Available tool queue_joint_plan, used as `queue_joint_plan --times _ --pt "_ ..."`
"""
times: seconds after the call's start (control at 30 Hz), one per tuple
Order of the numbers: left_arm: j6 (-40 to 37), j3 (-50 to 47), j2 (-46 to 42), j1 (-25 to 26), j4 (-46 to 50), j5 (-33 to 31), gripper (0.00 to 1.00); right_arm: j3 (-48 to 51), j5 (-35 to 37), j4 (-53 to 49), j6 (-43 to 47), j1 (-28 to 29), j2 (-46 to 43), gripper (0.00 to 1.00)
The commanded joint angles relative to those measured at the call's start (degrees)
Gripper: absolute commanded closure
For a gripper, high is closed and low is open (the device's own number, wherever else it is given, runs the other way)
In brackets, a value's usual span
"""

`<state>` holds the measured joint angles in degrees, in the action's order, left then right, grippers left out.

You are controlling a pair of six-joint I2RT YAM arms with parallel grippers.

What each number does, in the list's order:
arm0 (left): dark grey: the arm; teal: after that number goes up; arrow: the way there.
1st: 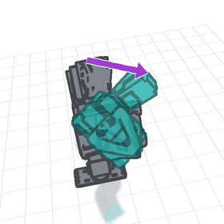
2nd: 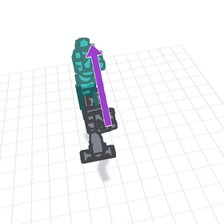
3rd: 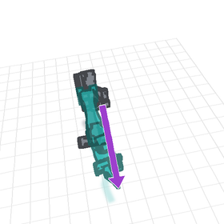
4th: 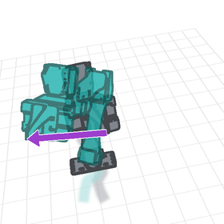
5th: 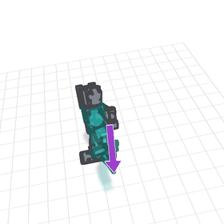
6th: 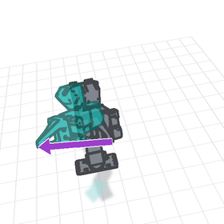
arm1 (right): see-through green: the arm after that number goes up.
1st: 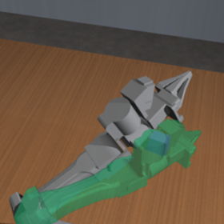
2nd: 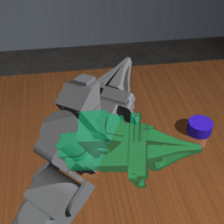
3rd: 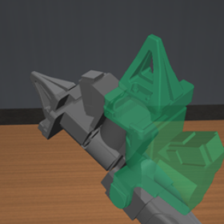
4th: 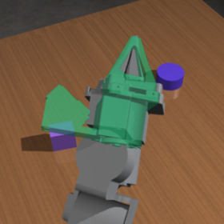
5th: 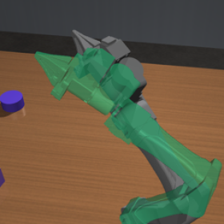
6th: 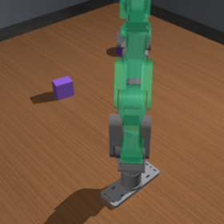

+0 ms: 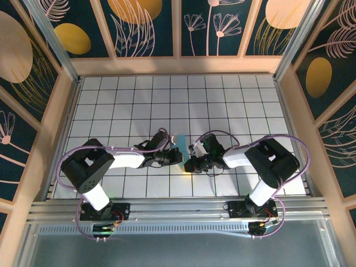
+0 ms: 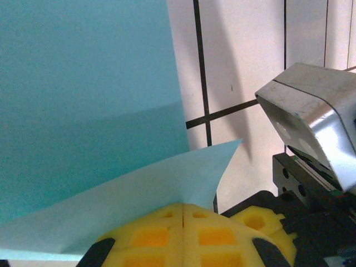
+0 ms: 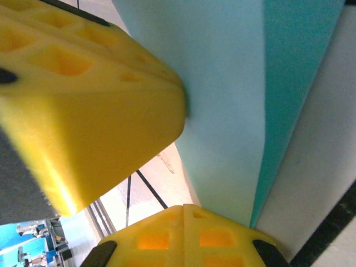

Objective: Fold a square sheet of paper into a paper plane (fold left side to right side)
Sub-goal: Third fold the triangle at the center of the table.

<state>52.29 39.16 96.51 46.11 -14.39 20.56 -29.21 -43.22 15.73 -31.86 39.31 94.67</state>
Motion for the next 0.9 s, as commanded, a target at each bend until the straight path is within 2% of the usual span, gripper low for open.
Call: queue_joint_plan --times 0.0,0.87 --pt "1.2 -1.3 0.2 0.2 -0.5 -1.8 1.00 0.8 6.6 -5.7 2.0 -0.4 3.2 1.00" --pt "3.1 -3.8 -1.4 0.1 0.7 -7.3 1.00 -0.7 6.7 -8.5 2.9 -0.5 4.7 1.00"
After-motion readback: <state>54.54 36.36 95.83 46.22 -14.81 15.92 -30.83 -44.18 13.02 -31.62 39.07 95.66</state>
